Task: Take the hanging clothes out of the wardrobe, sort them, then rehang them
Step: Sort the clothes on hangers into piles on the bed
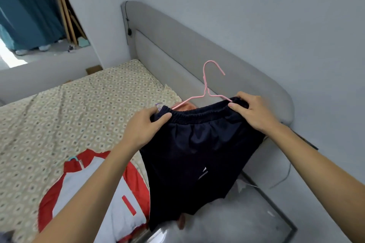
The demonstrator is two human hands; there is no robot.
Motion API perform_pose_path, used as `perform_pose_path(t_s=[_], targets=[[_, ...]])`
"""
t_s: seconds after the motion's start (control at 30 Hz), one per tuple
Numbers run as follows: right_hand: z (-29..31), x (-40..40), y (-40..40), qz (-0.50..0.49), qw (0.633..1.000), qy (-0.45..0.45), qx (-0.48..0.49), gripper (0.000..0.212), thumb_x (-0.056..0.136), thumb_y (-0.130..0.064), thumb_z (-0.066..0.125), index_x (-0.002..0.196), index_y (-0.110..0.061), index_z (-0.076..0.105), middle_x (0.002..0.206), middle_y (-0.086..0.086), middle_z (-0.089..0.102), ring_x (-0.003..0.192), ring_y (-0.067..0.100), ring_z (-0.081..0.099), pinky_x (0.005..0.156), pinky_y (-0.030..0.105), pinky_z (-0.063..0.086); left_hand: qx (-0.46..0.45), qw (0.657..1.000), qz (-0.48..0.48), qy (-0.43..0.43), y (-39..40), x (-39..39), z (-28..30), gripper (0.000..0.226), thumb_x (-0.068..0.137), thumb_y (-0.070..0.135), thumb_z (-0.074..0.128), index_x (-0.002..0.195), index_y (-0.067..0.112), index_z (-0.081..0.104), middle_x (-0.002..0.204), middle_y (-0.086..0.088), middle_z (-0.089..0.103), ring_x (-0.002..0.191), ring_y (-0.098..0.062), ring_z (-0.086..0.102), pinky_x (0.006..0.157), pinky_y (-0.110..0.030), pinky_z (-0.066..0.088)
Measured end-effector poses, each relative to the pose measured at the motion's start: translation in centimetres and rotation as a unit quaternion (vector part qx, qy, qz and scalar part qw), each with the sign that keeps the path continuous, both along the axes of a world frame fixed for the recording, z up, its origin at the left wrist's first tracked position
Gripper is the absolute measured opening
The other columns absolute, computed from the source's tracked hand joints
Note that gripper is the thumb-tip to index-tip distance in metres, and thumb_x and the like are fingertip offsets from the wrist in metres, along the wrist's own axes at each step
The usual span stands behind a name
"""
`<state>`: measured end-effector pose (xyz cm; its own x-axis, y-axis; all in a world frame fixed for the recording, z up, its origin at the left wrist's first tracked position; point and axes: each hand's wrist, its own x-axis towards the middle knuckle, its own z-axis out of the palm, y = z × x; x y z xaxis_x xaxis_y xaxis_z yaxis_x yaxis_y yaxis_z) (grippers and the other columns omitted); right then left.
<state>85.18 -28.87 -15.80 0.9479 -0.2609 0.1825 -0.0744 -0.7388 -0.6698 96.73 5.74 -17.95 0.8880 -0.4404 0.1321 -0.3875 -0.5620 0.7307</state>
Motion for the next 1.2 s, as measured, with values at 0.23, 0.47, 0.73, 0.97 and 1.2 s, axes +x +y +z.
perform_pose_path(t_s=[0.23, 0.47, 0.73, 0.97, 1.2], targets=[[-1.8, 6.6, -2.5, 0.042, 0.999, 0.013, -0.010, 0.026, 0.098, -0.039, 0.070, 0.080, -0.024, 0.056, 0.068, -0.002, 0.058, 0.068, 0.019, 0.055, 0.066, 0.042, 0.044, 0.027, 0.996, 0.077, 0.040, -0.9, 2.6, -1.6, 0.054, 0.089, 0.068, 0.062, 0.073, 0.018, 0.053, 0.065, -0.001, 0.057, 0.064, -0.019, 0.058, 0.064, -0.047, 0.047], [-4.0, 14.1, -3.5, 0.031, 0.998, 0.051, -0.030, 0.029, 0.097, -0.042, 0.069, 0.084, -0.020, 0.054, 0.072, 0.001, 0.061, 0.073, 0.026, 0.058, 0.073, 0.044, 0.050, 0.006, 0.995, 0.066, 0.074, -1.5, 9.8, -4.6, 0.033, 0.093, 0.055, 0.069, 0.081, 0.025, 0.062, 0.068, 0.006, 0.062, 0.065, -0.011, 0.058, 0.067, -0.038, 0.047], [-7.0, 21.6, -3.1, 0.030, 0.994, 0.106, -0.014, 0.025, 0.097, -0.044, 0.068, 0.084, -0.027, 0.056, 0.074, 0.001, 0.062, 0.075, 0.025, 0.059, 0.075, 0.045, 0.050, 0.038, 0.994, 0.051, 0.091, -1.2, 17.3, -8.9, 0.021, 0.097, 0.046, 0.067, 0.090, 0.028, 0.060, 0.081, 0.006, 0.067, 0.077, -0.014, 0.064, 0.072, -0.039, 0.050], [-12.7, 28.7, -2.2, 0.070, 0.982, 0.174, -0.026, 0.033, 0.095, -0.051, 0.066, 0.081, -0.025, 0.053, 0.075, -0.001, 0.062, 0.076, 0.026, 0.060, 0.075, 0.049, 0.052, 0.079, 0.983, 0.094, 0.140, -0.6, 20.8, -14.7, 0.024, 0.100, 0.044, 0.063, 0.095, 0.021, 0.061, 0.087, 0.003, 0.065, 0.081, -0.017, 0.062, 0.076, -0.041, 0.050], [-19.0, 37.3, -2.5, 0.137, 0.956, 0.254, -0.042, 0.024, 0.100, -0.047, 0.064, 0.082, -0.044, 0.048, 0.077, -0.018, 0.056, 0.083, 0.018, 0.058, 0.066, 0.033, 0.042, 0.128, 0.959, 0.146, 0.206, -1.7, 24.2, -21.1, 0.029, 0.103, 0.046, 0.056, 0.113, 0.019, 0.057, 0.106, 0.000, 0.060, 0.099, -0.023, 0.059, 0.085, -0.042, 0.049]])
